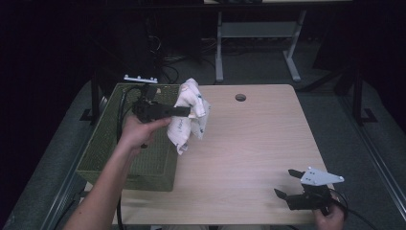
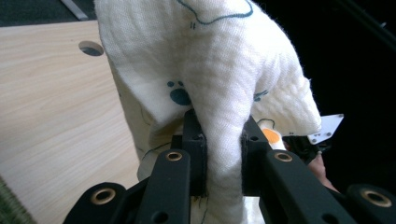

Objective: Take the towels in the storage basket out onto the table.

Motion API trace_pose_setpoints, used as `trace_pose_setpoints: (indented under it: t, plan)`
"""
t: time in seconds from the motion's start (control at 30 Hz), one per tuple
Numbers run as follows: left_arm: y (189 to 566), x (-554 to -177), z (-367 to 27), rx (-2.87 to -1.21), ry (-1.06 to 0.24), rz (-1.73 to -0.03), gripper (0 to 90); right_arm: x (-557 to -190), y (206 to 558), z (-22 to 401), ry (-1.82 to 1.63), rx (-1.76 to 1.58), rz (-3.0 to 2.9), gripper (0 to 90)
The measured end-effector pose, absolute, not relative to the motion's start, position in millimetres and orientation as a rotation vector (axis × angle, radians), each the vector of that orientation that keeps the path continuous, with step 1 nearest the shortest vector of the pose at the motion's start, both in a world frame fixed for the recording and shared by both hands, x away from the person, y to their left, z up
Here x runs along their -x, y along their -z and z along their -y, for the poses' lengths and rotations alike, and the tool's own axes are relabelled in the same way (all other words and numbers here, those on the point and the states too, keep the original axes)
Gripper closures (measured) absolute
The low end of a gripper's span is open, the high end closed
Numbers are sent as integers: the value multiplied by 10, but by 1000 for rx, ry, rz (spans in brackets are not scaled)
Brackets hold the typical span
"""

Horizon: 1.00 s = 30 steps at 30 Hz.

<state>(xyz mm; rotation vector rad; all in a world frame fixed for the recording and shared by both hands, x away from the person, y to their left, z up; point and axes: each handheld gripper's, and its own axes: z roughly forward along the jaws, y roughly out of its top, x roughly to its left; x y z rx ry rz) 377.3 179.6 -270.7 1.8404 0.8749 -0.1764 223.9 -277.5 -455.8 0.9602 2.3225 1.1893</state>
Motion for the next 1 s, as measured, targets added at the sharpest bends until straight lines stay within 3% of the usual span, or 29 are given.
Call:
trace_pose_setpoints:
  t: [1.0]
  plan:
    - [3006,-3954,-1108,-1906,207,-860,774,-2250,4567,2765,-1185,-962,-2331,140]
